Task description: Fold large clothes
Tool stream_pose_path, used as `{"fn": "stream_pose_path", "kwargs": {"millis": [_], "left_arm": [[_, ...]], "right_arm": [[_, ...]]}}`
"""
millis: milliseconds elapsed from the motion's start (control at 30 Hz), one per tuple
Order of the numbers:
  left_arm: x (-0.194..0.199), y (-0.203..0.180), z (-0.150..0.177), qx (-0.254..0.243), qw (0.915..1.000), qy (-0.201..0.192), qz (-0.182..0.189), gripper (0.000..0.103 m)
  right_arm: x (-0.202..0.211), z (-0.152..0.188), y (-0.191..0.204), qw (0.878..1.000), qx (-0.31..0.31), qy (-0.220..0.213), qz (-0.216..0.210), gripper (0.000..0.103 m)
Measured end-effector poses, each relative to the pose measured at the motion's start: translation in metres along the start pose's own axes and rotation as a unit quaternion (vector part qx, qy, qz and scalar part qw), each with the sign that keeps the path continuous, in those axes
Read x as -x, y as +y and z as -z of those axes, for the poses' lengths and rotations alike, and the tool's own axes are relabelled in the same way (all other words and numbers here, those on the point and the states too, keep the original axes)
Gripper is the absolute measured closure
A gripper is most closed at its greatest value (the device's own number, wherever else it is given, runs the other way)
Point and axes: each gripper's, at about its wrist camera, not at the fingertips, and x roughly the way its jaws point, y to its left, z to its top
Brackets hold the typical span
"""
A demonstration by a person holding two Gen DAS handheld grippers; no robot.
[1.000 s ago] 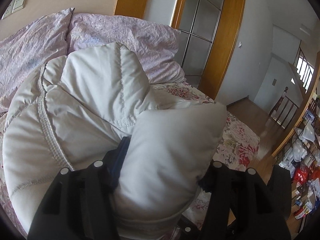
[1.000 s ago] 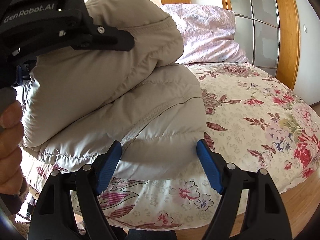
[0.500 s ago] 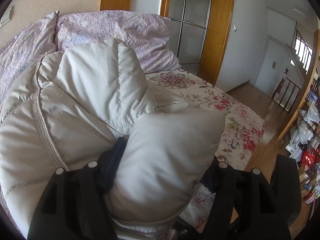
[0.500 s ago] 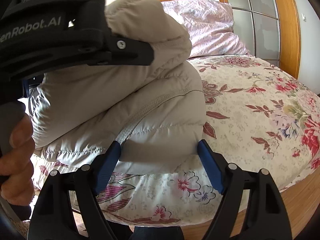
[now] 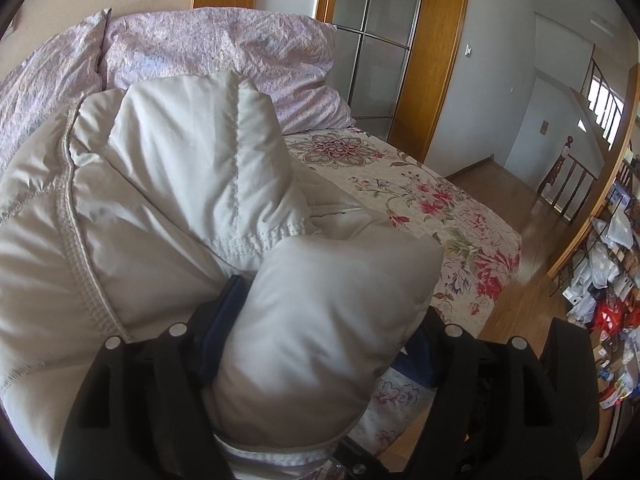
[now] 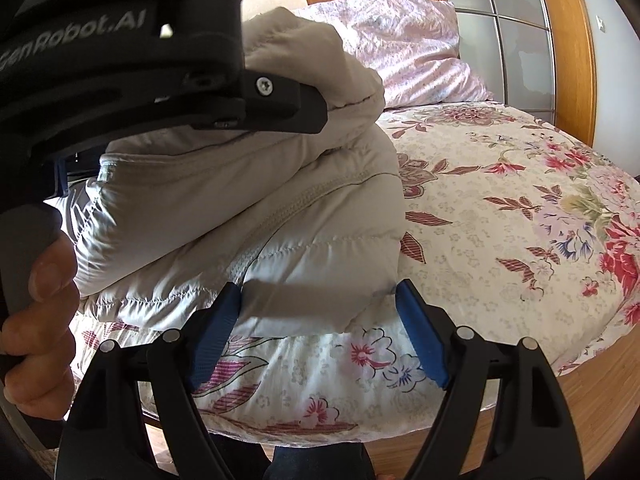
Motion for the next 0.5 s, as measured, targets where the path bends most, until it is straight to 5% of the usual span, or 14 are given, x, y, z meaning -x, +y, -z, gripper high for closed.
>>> {"fn": "stream_pose_path", "kwargs": {"millis": [300,500], "left_arm": [[-0.017,-0.004,0.000,0.018,0.9997,0.014,0.014,0.025],[-0.024,-0.018,0.002,-0.018,0.9996,0.015,-0.017,0.020]], "right_arm": [[0.031,-0.001,-0.005,1.000,-0.002,-0.017,0.024,0.023],[0.044,-0.002,-0.011,0.999,-0.008,-0.028,0.038,0.023]]}}
